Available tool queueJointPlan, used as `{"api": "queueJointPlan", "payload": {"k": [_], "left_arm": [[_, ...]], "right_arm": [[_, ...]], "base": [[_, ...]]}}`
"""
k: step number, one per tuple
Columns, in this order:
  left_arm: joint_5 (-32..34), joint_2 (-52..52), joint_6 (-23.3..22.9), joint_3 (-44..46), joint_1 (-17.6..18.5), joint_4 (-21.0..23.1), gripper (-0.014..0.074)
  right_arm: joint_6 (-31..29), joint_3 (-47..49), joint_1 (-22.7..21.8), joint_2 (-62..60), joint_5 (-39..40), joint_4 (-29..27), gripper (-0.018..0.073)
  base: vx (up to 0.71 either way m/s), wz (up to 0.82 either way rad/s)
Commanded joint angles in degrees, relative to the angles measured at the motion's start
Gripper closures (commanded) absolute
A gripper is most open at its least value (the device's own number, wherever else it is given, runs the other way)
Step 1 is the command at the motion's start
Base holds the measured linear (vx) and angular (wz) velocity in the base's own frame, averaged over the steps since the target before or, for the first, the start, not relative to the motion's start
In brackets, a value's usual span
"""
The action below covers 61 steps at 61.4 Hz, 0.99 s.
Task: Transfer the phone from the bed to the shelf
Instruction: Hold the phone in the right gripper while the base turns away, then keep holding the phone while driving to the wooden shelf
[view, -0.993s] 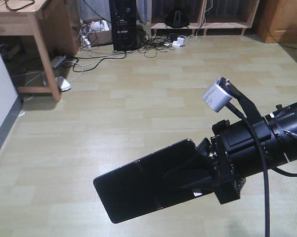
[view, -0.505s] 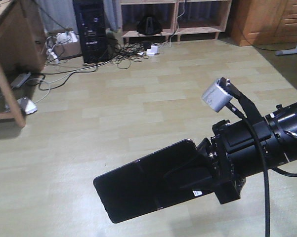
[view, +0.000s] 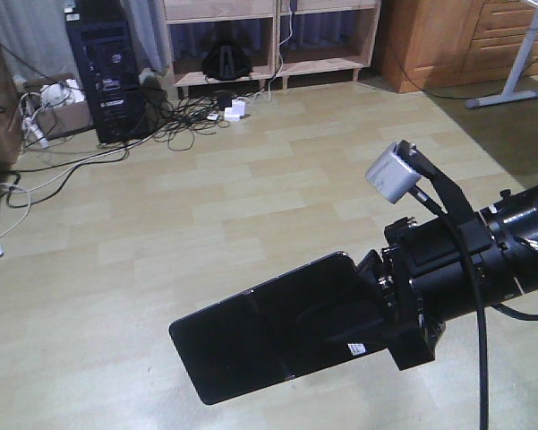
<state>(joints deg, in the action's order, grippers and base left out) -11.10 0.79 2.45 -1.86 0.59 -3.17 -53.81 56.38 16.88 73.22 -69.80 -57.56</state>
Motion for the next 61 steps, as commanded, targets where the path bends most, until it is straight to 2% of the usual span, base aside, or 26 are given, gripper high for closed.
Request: {"api": "queueJointPlan", "payload": {"k": [1,61], "left_arm": [[4.12,0.53,-0.22,1.46,0.12,0.26,0.0596],[4.12,0.53,-0.22,1.46,0.12,0.26,0.0596]], "right_arm": [[-0.54,1.34,-0.13,-1.60,-4.13,-4.60,0.0560],[-0.54,1.34,-0.13,-1.60,-4.13,-4.60,0.0560]], "base": [[0.46,-0.14],[0.46,-0.23]]}}
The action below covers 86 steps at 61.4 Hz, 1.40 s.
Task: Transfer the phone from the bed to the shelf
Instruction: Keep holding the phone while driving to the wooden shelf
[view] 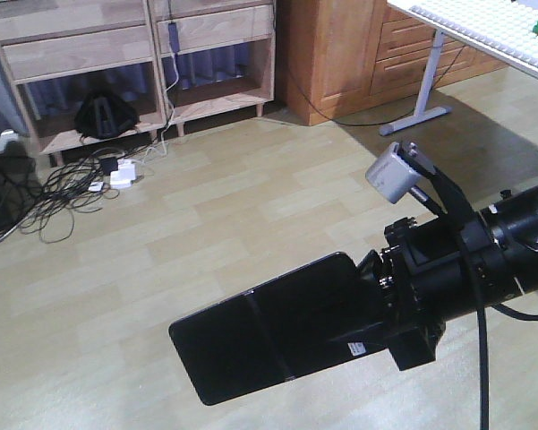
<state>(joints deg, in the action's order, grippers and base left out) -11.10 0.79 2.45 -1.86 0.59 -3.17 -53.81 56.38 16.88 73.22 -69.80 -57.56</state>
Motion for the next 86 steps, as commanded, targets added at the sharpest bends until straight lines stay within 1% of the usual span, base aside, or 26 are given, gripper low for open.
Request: {"api": "queueJointPlan", "payload": {"k": [1,86], "left_arm": [[4.12,0.53,-0.22,1.46,0.12,0.26,0.0596],[4.12,0.53,-0.22,1.46,0.12,0.26,0.0596]], "right_arm": [[-0.54,1.34,-0.13,-1.60,-4.13,-4.60,0.0560],[-0.54,1.34,-0.13,-1.60,-4.13,-4.55,0.0560]], "base": [[0.48,-0.17],[0.46,-0.11]]}}
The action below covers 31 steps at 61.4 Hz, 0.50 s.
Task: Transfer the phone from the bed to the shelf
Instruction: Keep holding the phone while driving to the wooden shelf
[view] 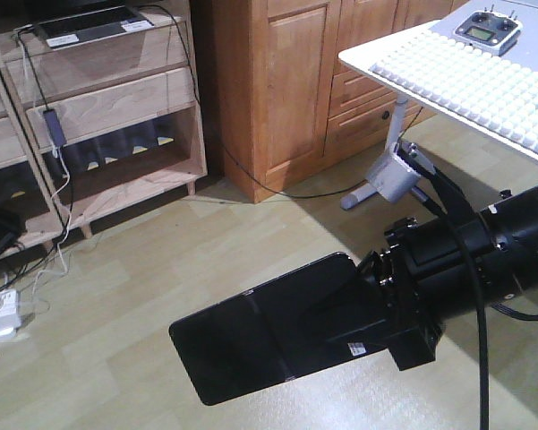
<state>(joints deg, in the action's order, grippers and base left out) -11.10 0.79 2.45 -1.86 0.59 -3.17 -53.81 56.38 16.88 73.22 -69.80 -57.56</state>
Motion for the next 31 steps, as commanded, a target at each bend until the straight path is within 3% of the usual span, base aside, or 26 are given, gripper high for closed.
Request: {"api": "queueJointPlan", "payload": {"k": [1,31], "left_arm": [[4.12,0.53,-0.22,1.46,0.12,0.26,0.0596],[4.12,0.53,-0.22,1.46,0.12,0.26,0.0596]], "right_arm": [[-0.54,1.34,-0.13,-1.60,-4.13,-4.55,0.0560],[-0.54,1.34,-0.13,-1.60,-4.13,-4.55,0.0560]], "base": [[0.47,-0.03],[0.48,0.02]]}}
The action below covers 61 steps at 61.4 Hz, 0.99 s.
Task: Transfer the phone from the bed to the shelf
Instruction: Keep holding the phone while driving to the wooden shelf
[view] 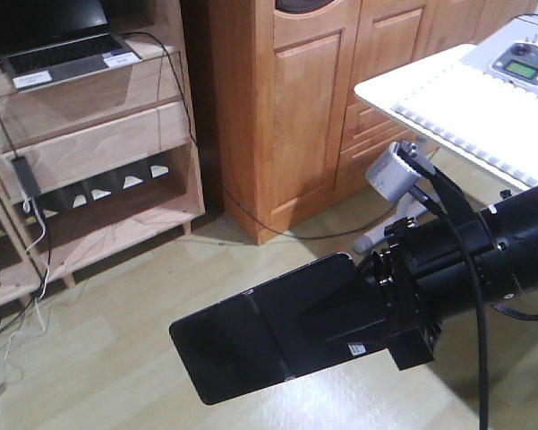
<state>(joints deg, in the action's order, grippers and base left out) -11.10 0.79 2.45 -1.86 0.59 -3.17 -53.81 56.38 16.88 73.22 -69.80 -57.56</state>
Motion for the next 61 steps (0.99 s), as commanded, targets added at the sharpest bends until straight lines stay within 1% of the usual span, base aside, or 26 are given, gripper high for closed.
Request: {"api": "queueJointPlan", "payload": {"k": [1,35,61], "left_arm": [[4.12,0.53,-0.22,1.46,0.12,0.26,0.0596],[4.12,0.53,-0.22,1.46,0.12,0.26,0.0596],[4.12,0.53,-0.22,1.46,0.12,0.26,0.0596]], "right_arm": [[-0.54,1.34,-0.13,-1.60,-4.13,-4.55,0.0560],[-0.54,1.34,-0.13,-1.60,-4.13,-4.55,0.0560],[-0.54,1.34,-0.20,-1.60,-4.13,-4.55,0.0560]], "base": [[0.47,0.03],[0.47,0.05],[0.45,0.28]]}}
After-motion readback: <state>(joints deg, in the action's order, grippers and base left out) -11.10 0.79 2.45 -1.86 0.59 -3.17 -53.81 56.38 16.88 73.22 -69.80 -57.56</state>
